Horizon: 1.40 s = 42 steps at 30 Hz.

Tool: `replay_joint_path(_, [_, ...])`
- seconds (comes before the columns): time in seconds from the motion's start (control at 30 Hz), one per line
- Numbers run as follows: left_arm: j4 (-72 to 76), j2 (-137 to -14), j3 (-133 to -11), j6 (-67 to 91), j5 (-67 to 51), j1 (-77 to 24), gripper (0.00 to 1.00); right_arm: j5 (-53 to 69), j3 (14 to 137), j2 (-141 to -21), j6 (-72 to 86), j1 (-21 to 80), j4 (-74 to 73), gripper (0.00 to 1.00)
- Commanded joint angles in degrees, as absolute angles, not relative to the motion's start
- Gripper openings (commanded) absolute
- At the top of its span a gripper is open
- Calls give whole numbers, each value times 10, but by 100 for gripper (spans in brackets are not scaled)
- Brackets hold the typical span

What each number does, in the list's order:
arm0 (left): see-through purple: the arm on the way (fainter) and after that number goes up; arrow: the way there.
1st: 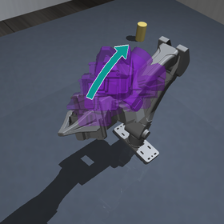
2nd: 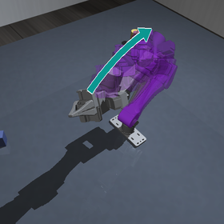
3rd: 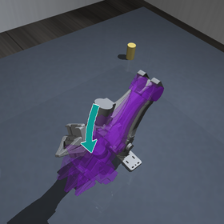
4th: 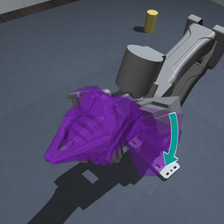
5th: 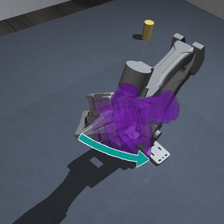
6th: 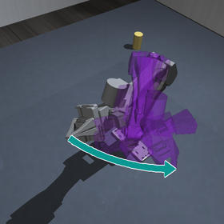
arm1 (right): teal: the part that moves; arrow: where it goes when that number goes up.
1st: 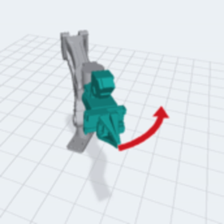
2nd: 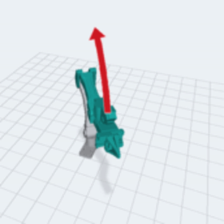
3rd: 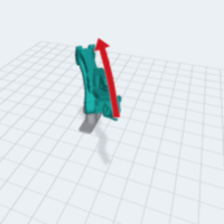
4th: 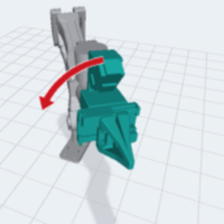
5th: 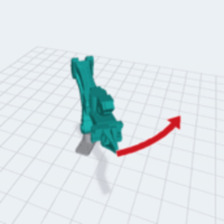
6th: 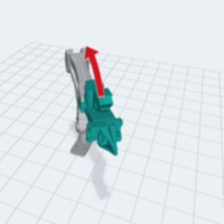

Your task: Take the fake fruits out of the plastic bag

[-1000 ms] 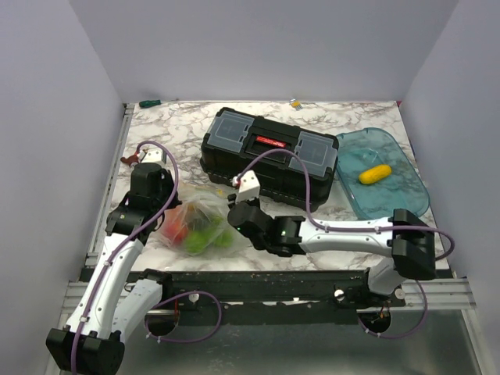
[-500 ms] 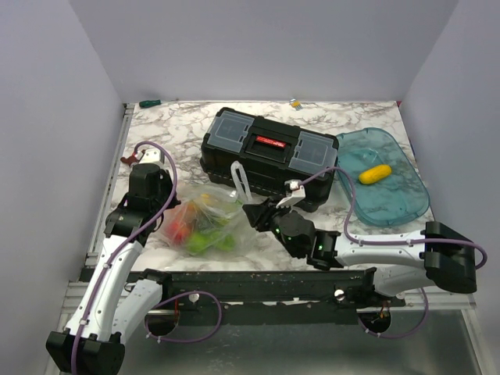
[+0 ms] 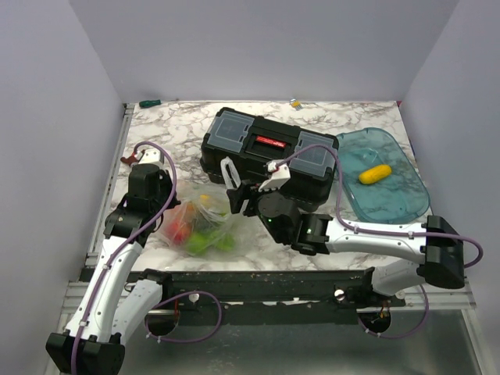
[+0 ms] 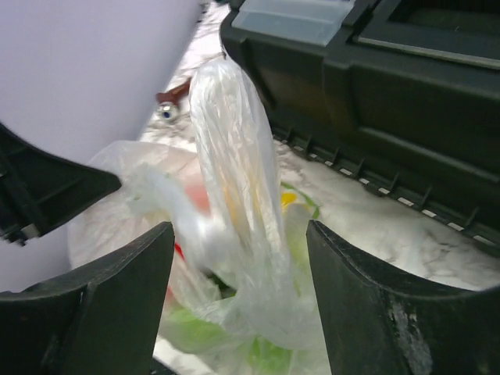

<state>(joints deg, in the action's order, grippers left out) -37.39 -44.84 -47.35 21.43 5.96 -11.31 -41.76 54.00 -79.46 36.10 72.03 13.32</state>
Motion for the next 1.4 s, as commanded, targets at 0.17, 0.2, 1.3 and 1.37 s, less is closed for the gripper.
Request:
replay_joint_path(0.17, [-368, -447, -486, 208, 53, -110, 0, -494, 682, -871, 229, 721, -70, 77])
replay_joint_path(0.2, [-368, -448, -487, 208, 54, -110, 0, -487, 693, -882, 219, 721, -88, 79])
replay_joint_path(1.3, [-368, -371, -482, 188, -39, -123, 38, -444, 586, -836, 311, 720, -8, 7])
replay_joint_path(1.37, [-371, -354, -482, 189, -45, -132, 51, -447, 582, -829, 312, 721, -8, 7])
